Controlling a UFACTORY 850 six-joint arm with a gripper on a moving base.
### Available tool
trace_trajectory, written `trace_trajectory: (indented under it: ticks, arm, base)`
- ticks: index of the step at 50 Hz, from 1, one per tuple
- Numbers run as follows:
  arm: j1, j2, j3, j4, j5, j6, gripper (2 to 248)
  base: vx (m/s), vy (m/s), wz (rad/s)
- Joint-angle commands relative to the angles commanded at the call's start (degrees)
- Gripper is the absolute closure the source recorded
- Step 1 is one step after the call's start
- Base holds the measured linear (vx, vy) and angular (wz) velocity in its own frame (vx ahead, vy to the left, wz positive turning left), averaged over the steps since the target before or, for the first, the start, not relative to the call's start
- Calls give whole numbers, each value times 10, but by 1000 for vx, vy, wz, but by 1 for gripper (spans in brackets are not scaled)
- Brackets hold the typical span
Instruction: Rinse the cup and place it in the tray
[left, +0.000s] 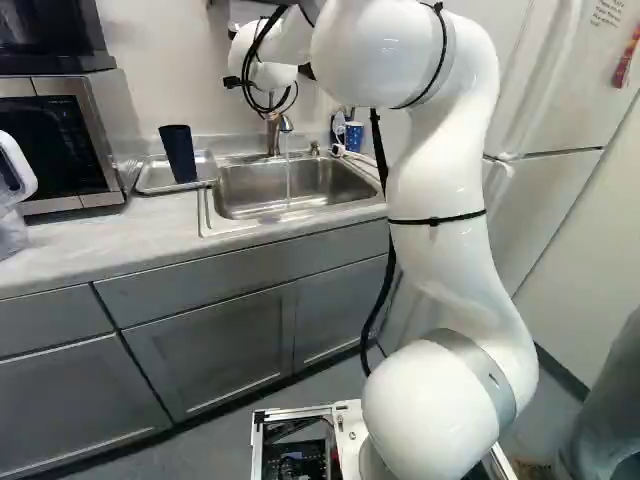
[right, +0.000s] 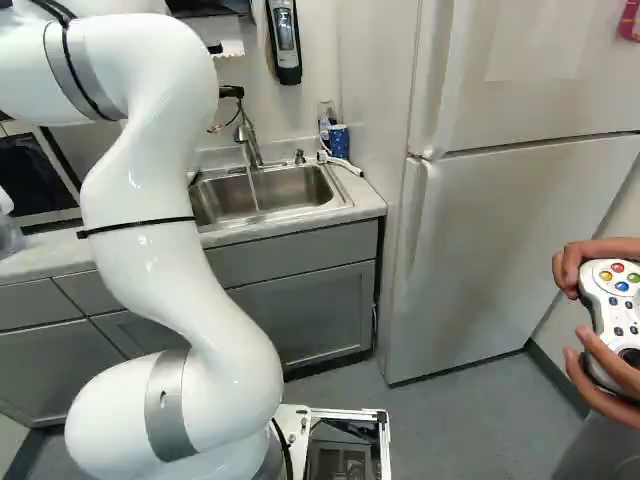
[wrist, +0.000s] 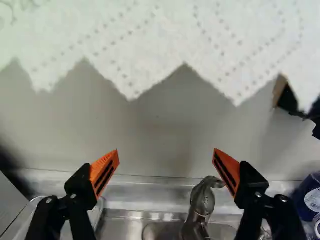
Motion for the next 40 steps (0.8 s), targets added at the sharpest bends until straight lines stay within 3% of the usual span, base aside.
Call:
trace_trajectory:
  ticks: [18,40]
  arm:
    - [0,2,3,0,-5,0,3]
    - [0,21,26,0,-46,0,3]
  base:
    - [0,0,0]
    - [0,0,0]
